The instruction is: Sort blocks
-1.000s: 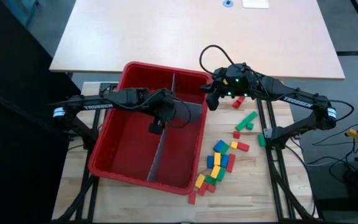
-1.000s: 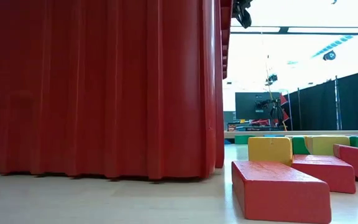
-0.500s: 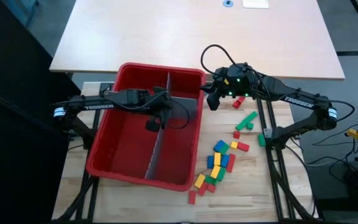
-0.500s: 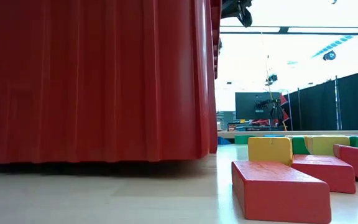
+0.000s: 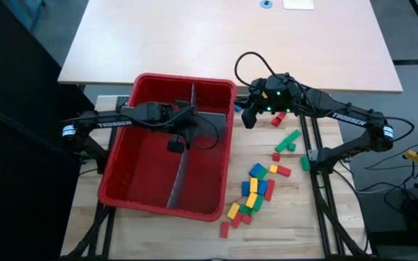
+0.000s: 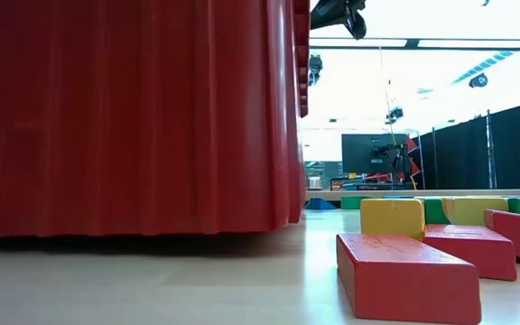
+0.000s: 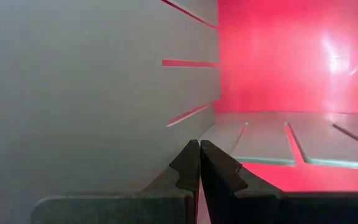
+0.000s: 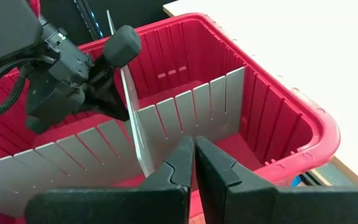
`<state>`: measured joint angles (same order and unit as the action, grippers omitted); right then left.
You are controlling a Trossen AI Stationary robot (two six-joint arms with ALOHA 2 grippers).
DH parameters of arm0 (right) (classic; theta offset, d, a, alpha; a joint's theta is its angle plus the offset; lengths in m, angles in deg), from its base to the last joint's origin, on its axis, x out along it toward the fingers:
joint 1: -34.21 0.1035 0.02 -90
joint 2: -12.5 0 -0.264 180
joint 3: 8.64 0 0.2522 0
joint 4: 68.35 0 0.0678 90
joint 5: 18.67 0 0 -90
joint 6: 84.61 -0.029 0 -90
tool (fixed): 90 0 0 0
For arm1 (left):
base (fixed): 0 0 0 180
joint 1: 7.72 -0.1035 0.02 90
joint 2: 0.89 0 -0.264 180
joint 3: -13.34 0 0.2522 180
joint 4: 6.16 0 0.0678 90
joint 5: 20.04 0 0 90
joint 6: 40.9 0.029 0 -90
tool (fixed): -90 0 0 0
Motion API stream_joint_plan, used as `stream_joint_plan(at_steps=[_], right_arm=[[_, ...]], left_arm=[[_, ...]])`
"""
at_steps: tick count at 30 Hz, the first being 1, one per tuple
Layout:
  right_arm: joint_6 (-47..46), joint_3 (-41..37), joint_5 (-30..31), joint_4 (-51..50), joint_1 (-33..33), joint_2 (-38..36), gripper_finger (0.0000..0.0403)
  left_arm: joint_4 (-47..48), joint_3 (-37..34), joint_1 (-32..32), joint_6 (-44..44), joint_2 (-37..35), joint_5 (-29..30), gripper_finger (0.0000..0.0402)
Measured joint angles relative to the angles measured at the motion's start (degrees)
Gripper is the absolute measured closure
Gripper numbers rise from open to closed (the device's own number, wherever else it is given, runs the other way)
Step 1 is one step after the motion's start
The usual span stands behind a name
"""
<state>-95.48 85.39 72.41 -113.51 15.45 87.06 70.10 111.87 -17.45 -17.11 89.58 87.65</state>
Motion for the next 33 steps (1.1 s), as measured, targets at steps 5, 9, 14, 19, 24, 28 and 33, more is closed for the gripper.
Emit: stream_joint_plan(at_steps=[5, 9, 14, 19, 24, 28, 33], right_arm=[[-0.03, 0.00, -5.20, 0.14, 0.03, 0.11, 0.0403], [-1.18, 0.00, -7.51, 0.33, 1.02, 1.19, 0.0403], [-1.20, -0.02, -7.54, 0.91, 1.66, 3.25, 0.0403], [-1.76, -0.02, -7.52, 4.34, 1.64, 3.93, 0.0403], [-2.64, -0.02, -7.54, 6.75, 1.64, 3.92, 0.0402], [-2.64, -0.02, -7.56, 6.45, 1.62, 4.00, 0.0386], [-3.24, -0.02, -7.55, 6.43, 1.62, 4.03, 0.0335]], left_arm=[[0.62, -0.02, -0.55, -0.75, -0.02, 0.00, 0.0402], [0.59, -0.04, -0.61, -0.74, -0.02, 0.02, 0.0402], [0.43, -0.07, -0.66, -0.76, 0.00, -0.02, 0.0402], [0.27, -0.07, -0.66, -1.15, 0.02, -0.04, 0.0402], [0.09, -0.07, -0.66, -1.78, 0.02, -0.11, 0.0402], [0.07, -0.07, -0.66, -1.99, 0.04, -0.15, 0.0402], [0.07, -0.07, -0.66, -2.03, 0.07, -0.18, 0.0402]])
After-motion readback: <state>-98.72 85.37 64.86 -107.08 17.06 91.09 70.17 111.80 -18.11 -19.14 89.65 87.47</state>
